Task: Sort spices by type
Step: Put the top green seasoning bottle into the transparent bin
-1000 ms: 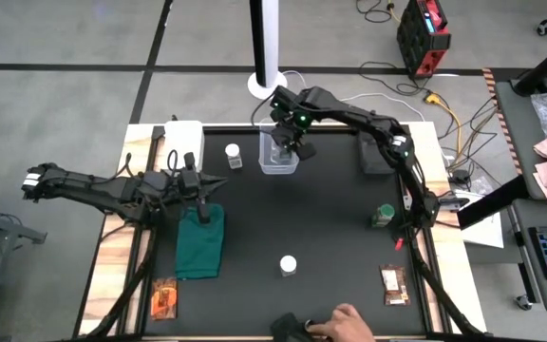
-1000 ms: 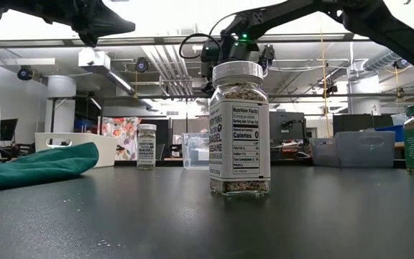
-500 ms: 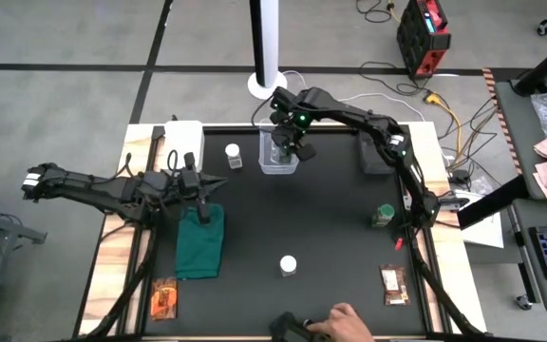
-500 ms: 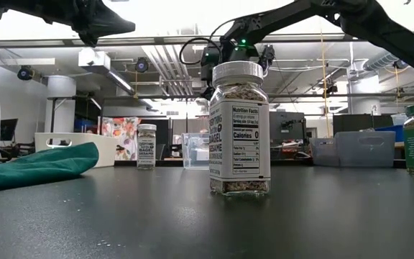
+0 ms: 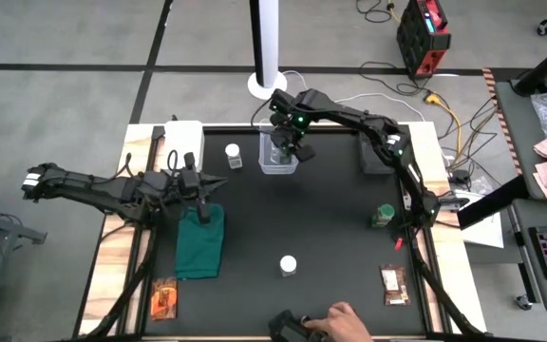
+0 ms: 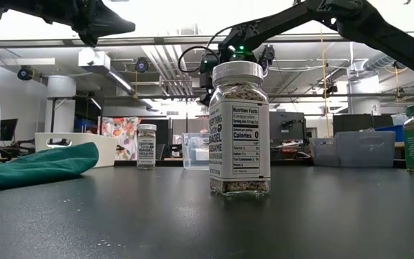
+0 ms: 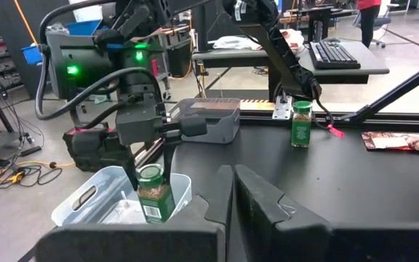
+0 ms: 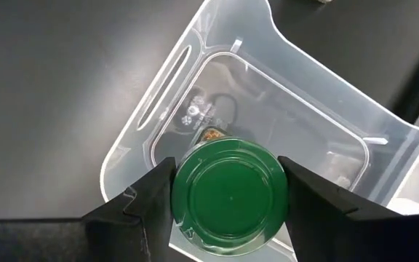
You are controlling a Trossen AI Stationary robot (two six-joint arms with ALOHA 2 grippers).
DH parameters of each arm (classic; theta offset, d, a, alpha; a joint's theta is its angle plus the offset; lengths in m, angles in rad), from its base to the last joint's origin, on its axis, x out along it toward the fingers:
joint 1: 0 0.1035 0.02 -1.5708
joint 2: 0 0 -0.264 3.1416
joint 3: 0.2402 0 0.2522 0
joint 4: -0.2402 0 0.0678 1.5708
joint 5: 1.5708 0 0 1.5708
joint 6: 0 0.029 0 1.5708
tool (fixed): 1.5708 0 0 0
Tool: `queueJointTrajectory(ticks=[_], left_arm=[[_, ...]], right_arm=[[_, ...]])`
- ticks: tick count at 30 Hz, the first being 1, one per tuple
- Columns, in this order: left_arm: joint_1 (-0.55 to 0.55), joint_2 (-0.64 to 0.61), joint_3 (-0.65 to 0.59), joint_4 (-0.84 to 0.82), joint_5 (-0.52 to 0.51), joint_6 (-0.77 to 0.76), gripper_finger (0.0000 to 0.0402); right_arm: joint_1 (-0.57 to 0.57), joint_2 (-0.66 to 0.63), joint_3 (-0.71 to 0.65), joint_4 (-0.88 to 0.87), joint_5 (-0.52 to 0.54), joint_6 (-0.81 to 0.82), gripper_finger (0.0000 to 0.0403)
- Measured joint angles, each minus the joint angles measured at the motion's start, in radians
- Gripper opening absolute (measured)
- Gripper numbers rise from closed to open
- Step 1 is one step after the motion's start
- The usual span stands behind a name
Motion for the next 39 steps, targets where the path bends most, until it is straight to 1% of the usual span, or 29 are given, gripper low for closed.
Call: queueJointTrajectory(ticks=[6,11,15,21,33,39], left_arm=[[0.0,0.0,0.0,0.0,0.0,0.0,0.0002],[0.0,0.0,0.0,0.0,0.0,0.0,0.0002],[0.0,0.0,0.0,0.0,0.0,0.0,0.0002],[0.0,0.0,0.0,0.0,0.0,0.0,0.0002],[0.0,0.0,0.0,-0.001,0.0,0.008,0.0002],[0.0,0.0,0.0,-0.001,0.0,0.008,0.0002]], right_arm=[[0.0,0.0,0.0,0.018,0.024,0.034,0.0201],[-0.001,0.0,0.0,0.022,0.034,0.087,0.0246],[-0.001,0.0,0.0,0.021,0.039,0.106,0.0261],[-0.001,-0.004,0.0,0.022,0.102,0.107,0.0258],[0.002,-0.014,0.058,0.024,0.103,0.201,0.0241],[0.005,-0.015,0.123,-0.059,0.103,0.264,0.0246]])
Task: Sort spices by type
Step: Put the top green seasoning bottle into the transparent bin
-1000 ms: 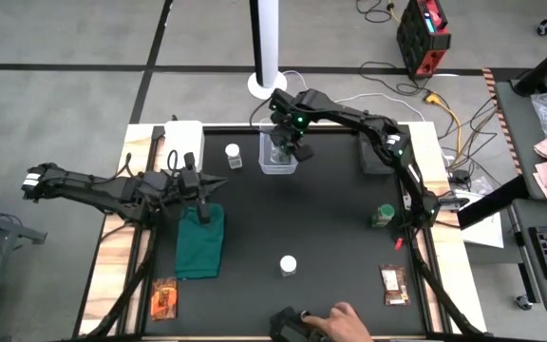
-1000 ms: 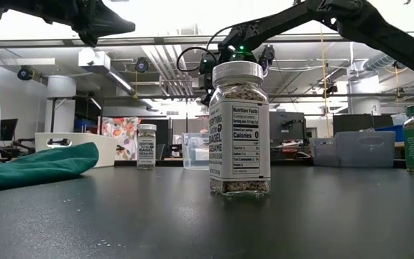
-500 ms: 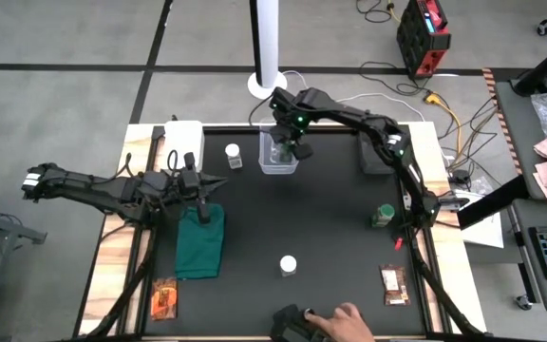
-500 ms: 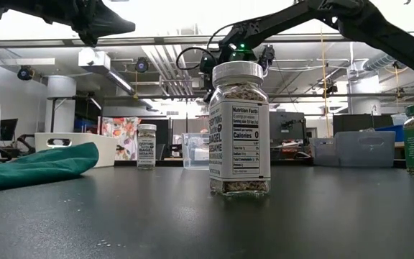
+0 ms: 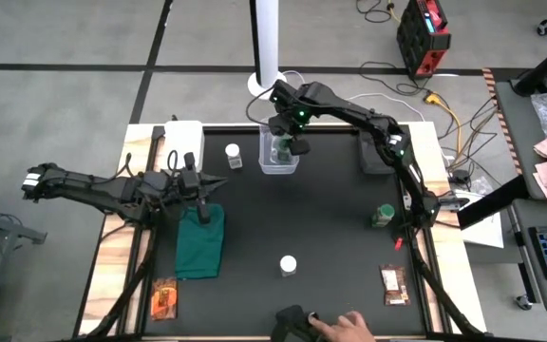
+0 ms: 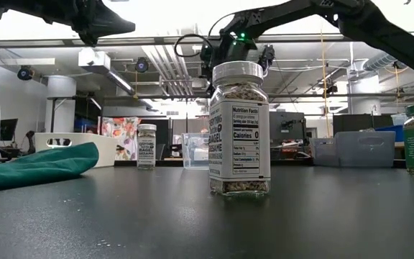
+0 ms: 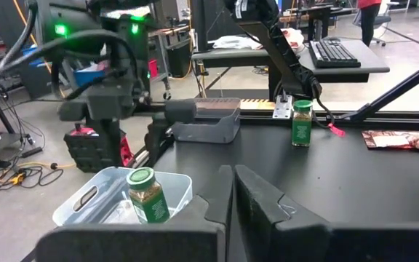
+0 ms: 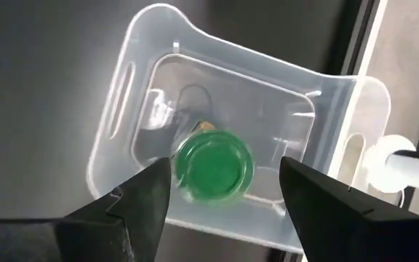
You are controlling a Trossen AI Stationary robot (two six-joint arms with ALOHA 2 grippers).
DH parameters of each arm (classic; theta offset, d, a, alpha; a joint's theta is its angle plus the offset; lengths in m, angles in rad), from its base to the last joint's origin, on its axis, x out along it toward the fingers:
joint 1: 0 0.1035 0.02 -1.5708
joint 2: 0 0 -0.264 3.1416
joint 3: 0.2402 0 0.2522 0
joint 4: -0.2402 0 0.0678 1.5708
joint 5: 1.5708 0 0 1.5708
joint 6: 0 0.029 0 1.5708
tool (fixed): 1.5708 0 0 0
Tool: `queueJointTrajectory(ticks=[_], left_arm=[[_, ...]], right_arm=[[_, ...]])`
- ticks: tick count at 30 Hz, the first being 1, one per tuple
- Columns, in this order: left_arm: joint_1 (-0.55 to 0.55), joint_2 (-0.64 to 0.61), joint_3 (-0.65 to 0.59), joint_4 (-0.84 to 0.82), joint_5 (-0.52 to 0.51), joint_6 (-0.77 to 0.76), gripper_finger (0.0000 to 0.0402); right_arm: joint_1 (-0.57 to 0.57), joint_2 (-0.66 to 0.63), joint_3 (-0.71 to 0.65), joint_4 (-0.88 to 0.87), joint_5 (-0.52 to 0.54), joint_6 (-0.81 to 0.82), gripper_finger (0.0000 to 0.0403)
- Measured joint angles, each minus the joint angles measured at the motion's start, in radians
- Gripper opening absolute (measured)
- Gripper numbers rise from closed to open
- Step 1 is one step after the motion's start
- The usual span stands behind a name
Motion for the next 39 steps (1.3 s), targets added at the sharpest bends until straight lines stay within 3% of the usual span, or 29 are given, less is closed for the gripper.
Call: queueJointTrajectory(ticks=[4,8,10,18,28,39], left_arm=[[0.0,0.004,0.0,0.0,0.0,-0.006,0.0002],[0.0,0.01,0.0,0.002,0.0,-0.008,0.0002],[0.0,0.011,0.0,0.002,0.0,-0.008,0.0002],[0.0,0.011,0.0,0.004,0.0,-0.008,0.0002],[0.0,0.011,0.0,0.002,0.0,-0.008,0.0002],[0.0,0.011,0.0,0.001,0.001,-0.009,0.0002]], right_arm=[[0.001,-0.001,0.03,0.028,0.01,0.101,0.0236],[0.001,-0.001,0.026,0.207,0.147,0.46,0.0202],[0.003,0.001,0.02,0.231,0.156,0.539,0.0175],[0.054,0.026,0.003,0.237,0.164,0.6,0.0024],[0.078,0.063,-0.006,0.148,0.234,0.678,0.0009],[0.078,0.076,-0.008,0.064,0.261,0.62,0.0009]])
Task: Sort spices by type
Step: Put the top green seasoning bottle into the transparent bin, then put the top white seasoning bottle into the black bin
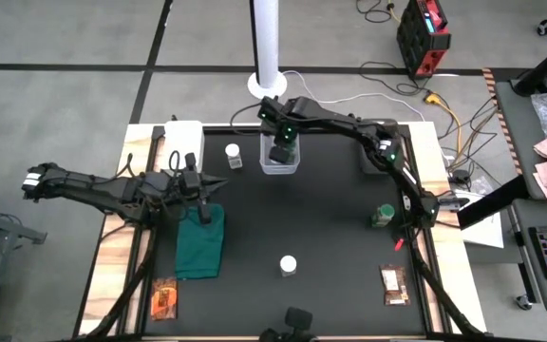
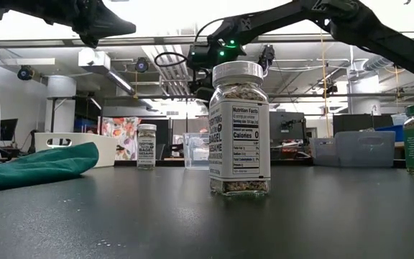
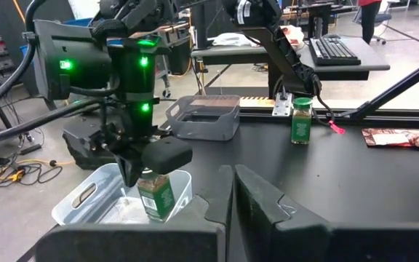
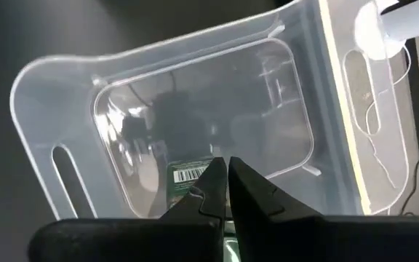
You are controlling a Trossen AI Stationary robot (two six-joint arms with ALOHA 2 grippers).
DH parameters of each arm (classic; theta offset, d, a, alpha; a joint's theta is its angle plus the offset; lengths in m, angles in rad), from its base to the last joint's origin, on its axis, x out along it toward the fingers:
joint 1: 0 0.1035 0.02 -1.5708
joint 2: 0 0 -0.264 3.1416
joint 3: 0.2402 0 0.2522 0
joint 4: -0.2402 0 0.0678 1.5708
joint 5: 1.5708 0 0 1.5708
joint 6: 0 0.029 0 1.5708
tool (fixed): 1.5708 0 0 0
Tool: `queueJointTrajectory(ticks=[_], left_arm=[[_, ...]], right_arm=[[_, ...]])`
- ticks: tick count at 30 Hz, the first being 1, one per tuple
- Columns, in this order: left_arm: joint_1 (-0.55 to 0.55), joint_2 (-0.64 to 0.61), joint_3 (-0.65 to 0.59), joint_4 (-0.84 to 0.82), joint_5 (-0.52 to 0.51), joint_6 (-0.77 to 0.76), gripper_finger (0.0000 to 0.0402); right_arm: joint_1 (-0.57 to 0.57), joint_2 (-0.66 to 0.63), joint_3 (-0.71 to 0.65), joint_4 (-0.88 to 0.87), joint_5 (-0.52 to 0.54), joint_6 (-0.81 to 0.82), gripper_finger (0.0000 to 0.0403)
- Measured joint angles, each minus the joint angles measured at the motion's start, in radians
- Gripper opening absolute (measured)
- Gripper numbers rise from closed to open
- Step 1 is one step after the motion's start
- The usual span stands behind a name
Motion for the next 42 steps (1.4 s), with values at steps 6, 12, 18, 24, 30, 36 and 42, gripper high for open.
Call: queueJointTrajectory(ticks=[6,12,18,24,30,36,42], left_arm=[[0.0,0.0,0.0,-0.001,0.0,0.0,0.0002],[0.0,0.0,0.0,-0.009,0.0,0.0,0.0002],[0.0,0.0,0.0,-0.009,0.0,0.0,0.0002],[0.0,0.0,0.0,-0.018,0.0,-0.004,0.0002],[0.0,0.0,0.0,-0.041,0.0,-0.032,0.0002],[0.0,0.006,0.0,-0.045,0.002,-0.081,0.0002],[0.0,0.04,0.0,-0.044,0.007,-0.132,0.0002]], right_arm=[[0.004,-0.002,0.003,-0.038,-0.001,-0.034,0.0009],[0.015,-0.011,0.038,-0.033,0.001,-0.039,0.0009],[0.007,-0.03,0.079,-0.034,0.087,-0.064,0.0009],[-0.028,-0.039,0.077,-0.098,0.1,-0.033,0.0009],[0.02,-0.135,0.076,-0.088,0.097,0.007,0.0009],[0.122,-0.248,0.045,-0.092,0.1,0.042,0.0009],[0.26,-0.436,-0.161,0.063,0.098,0.057,0.0009]])
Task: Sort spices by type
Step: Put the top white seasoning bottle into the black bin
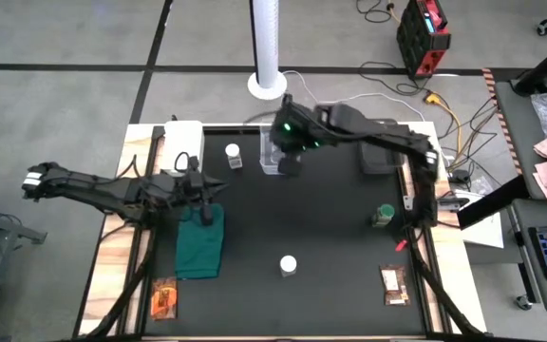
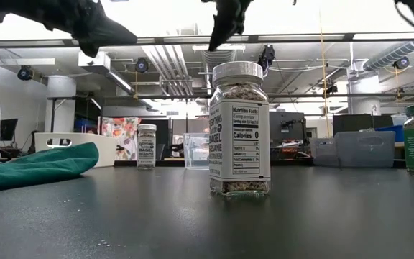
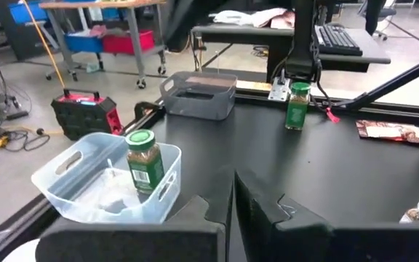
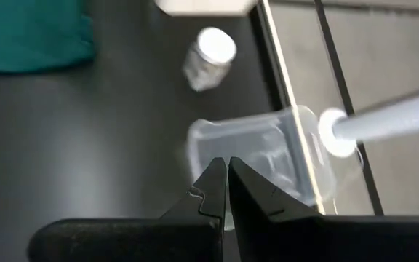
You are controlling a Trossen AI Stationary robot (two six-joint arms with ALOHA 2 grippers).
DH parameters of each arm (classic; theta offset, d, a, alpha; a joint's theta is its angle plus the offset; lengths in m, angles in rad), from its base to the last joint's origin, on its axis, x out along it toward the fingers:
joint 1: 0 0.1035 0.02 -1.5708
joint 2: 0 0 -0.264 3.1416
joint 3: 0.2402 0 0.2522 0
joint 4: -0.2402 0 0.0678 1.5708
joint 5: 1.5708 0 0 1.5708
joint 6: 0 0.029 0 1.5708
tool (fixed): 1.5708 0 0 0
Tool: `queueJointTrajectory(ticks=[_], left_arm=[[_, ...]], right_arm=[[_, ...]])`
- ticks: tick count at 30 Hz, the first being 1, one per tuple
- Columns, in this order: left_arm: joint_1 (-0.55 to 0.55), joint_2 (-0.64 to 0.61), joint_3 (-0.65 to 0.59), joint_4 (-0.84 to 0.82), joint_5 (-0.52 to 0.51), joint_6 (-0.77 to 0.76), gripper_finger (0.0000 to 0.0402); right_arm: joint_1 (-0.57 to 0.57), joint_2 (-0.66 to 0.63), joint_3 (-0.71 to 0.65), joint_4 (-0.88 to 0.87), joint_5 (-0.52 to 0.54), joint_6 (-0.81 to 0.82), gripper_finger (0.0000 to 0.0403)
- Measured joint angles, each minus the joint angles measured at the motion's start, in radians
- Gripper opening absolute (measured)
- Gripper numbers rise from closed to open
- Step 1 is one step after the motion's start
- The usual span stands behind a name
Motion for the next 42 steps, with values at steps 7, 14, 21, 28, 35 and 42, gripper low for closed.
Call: queueJointTrajectory(ticks=[7,14,21,28,35,42], left_arm=[[0.0,0.054,0.0,0.025,0.045,-0.059,0.0002],[0.0,0.106,0.0,0.06,0.054,-0.113,0.0002],[0.0,0.177,0.0,0.11,0.055,-0.174,0.0002],[0.0,0.215,0.0,0.124,0.205,-0.247,0.0002],[-0.001,0.22,0.0,0.118,0.326,-0.321,0.0002],[0.028,0.221,0.074,0.009,0.259,-0.335,0.0002]], right_arm=[[0.162,-0.278,-0.439,0.278,0.018,0.096,0.0009],[0.32,-0.519,-0.772,0.335,0.305,0.273,0.0009],[0.439,-0.704,-0.964,0.355,0.35,0.418,0.0009],[0.496,-0.762,-1.167,0.569,0.352,0.404,0.0009],[0.5,-0.742,-1.227,0.634,0.378,0.368,0.0009],[0.5,-0.732,-1.25,0.634,0.4,0.344,0.0009]])
